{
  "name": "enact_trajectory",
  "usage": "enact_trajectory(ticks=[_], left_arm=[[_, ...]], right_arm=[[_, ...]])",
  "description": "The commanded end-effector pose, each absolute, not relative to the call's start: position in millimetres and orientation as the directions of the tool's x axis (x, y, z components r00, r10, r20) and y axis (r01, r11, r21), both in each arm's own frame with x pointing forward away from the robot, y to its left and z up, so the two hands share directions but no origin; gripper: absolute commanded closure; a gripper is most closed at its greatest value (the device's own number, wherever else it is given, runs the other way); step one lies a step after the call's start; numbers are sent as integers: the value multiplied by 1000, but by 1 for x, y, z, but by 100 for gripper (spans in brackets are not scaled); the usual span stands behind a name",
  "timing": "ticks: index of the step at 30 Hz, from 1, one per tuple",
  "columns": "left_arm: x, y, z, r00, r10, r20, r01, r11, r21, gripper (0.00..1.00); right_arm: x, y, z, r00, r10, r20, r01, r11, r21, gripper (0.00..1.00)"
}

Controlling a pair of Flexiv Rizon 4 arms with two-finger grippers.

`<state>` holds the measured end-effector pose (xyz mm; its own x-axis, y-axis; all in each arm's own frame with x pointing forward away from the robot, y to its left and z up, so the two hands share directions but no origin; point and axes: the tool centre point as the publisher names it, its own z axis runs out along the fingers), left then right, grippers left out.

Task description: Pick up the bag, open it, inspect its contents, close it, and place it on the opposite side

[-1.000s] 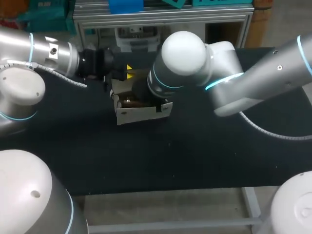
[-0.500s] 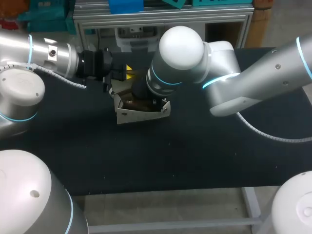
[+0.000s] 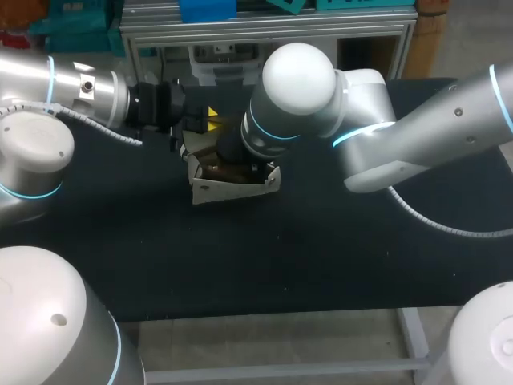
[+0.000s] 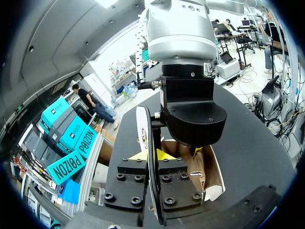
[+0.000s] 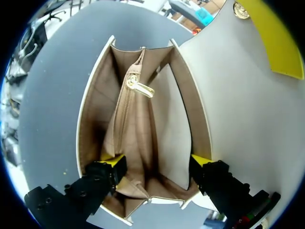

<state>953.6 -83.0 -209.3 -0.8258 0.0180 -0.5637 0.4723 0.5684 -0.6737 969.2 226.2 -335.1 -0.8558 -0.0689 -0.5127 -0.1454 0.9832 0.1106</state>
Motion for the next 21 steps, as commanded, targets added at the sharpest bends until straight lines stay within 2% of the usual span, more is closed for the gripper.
enact_trajectory(ticks=[1,11,12,14,15,16,17,21], left_arm=[[951,-84,-207,-824,17,-566,475,563,-676,100],[951,-84,-207,-824,20,-566,478,562,-675,100],[951,-84,-207,-824,20,-566,478,562,-675,100],[951,-84,-207,-824,20,-566,478,561,-676,100],[951,-84,-207,-824,20,-566,477,561,-676,100],[951,-84,-208,-825,20,-565,477,562,-676,100],[951,-84,-208,-825,20,-565,477,562,-676,100],[949,-85,-207,-824,19,-566,476,564,-675,100]], right_arm=[[973,227,-340,-855,-70,-514,-144,984,106,0],[970,226,-334,-846,-73,-528,-149,983,103,0],[970,226,-334,-845,-73,-530,-149,983,103,4],[970,226,-333,-843,-74,-533,-149,984,100,53],[970,226,-333,-842,-74,-535,-150,984,100,68],[970,226,-332,-840,-73,-537,-150,984,100,91],[969,226,-332,-839,-73,-540,-151,984,100,100],[964,226,-326,-819,-71,-570,-158,982,104,100]])
